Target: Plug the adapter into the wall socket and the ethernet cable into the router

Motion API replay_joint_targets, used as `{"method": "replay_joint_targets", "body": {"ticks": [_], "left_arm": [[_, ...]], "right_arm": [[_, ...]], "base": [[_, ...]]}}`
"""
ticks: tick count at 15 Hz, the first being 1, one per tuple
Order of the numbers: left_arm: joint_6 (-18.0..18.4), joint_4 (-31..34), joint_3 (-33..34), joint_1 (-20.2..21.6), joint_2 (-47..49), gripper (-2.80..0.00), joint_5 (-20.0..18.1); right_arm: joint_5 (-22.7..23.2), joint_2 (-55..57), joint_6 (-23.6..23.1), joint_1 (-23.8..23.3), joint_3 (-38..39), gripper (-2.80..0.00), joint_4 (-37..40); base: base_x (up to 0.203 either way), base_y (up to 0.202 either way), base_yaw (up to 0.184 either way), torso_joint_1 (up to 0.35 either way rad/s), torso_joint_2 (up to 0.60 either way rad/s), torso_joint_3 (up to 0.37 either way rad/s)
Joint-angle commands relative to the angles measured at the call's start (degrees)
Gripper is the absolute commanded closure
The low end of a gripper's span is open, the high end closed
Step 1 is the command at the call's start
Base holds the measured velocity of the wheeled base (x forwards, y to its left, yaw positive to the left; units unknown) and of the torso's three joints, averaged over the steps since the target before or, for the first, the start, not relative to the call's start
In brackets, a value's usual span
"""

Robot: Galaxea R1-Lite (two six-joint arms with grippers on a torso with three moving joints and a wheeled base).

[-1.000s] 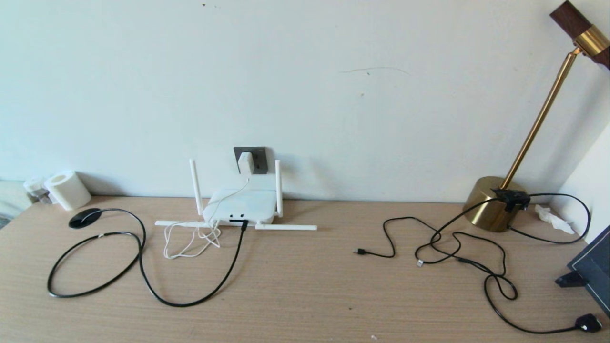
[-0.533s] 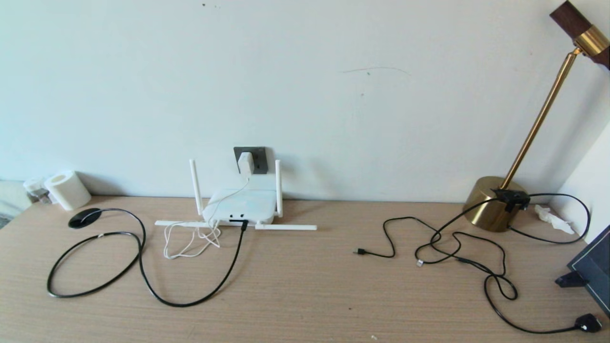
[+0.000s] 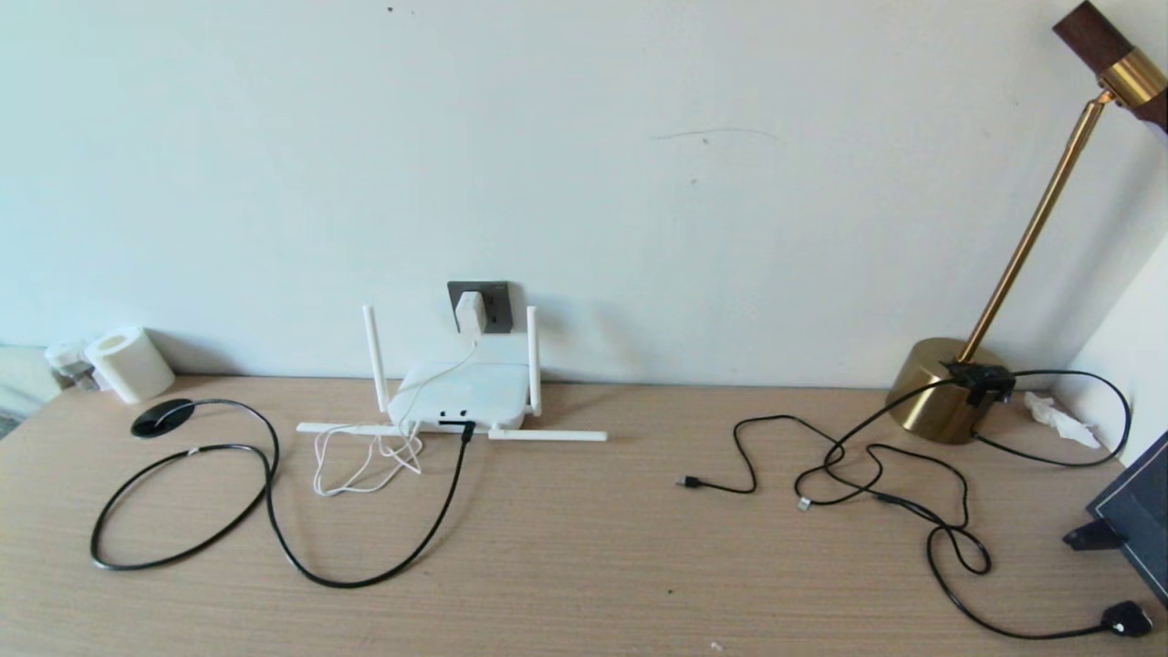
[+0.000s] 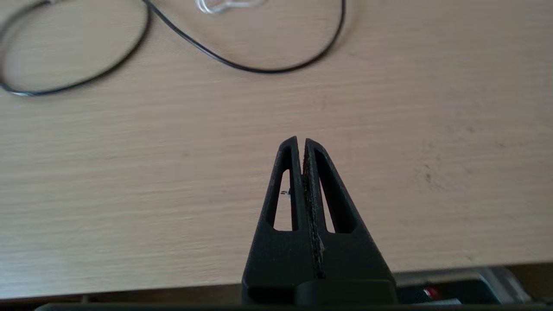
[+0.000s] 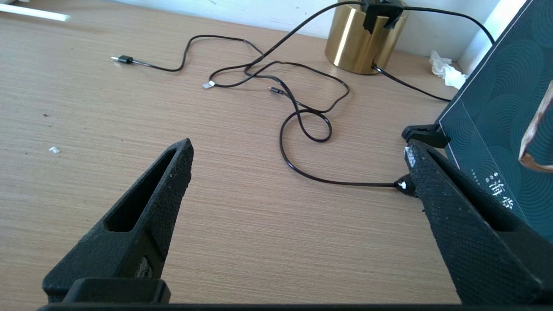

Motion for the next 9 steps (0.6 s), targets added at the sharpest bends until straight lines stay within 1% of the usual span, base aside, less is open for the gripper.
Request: {"method": "replay_joint_targets", "body": {"ticks": [1,4,5,6,7,9], "left_arm": [[0.5,0.2,0.0,1.2,-3.5,0.0,-0.2],[2.4,0.1,0.0,-0.7,-13.9,0.0,-1.2],[2.8,-0.3,0.1,-0.8,-16.4,0.0,-1.3],[2.3,-0.7,0.3,-0.9,-17.2,0.0,-1.1],[-0.1,-1.0,0.4,-0.9,-16.9,0.0,-1.0],[-3.5,-1.1,0.4,-0.9,-16.9,0.0,0.6]], "right_arm": [[0.0,0.0,-0.1,0.0,0.0,-2.8,0.0],[0.1,0.1,0.1,0.0,0.1,-2.8,-0.1],[0.0,0.1,0.1,0.0,0.2,-2.8,-0.3],[0.1,0.0,0.3,0.0,0.3,-2.8,-0.5],[0.0,0.0,0.6,0.0,0.3,-2.8,-0.5],[0.1,0.1,0.4,0.0,0.3,-2.8,-0.5]], "base": [[0.0,0.0,0.0,0.0,0.0,0.0],[0.0,0.0,0.0,0.0,0.0,0.0],[0.0,0.0,0.0,0.0,0.0,0.0],[0.0,0.0,0.0,0.0,0.0,0.0],[0.0,0.0,0.0,0.0,0.0,0.0],[0.0,0.0,0.0,0.0,0.0,0.0]]}}
